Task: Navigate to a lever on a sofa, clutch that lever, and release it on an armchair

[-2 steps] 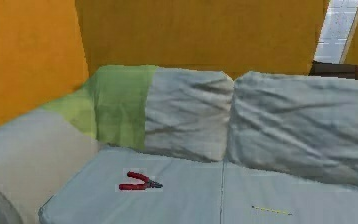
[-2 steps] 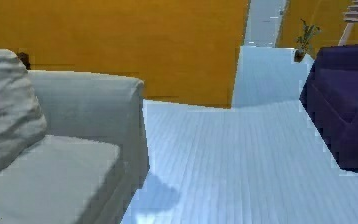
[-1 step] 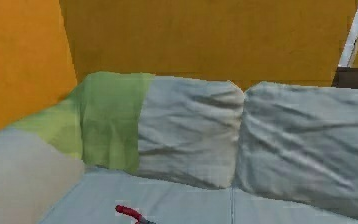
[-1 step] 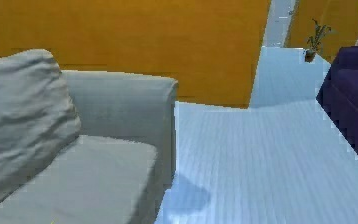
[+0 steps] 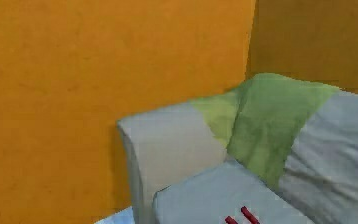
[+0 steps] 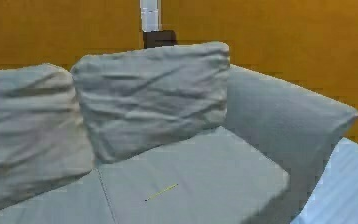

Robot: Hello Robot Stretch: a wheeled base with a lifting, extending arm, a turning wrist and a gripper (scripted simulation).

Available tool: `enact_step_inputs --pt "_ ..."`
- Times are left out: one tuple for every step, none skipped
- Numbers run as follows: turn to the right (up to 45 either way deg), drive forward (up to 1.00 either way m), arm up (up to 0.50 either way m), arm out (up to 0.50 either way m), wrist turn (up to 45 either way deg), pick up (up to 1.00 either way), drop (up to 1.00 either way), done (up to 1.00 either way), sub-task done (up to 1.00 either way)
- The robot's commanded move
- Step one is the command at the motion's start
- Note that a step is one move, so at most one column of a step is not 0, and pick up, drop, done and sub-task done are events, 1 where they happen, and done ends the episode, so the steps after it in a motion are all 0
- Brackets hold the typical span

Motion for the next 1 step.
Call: enact_step_inputs --pt "-45.0 0.0 0.0 0.0 0.0 0.0 0.0 0.0 0.0"
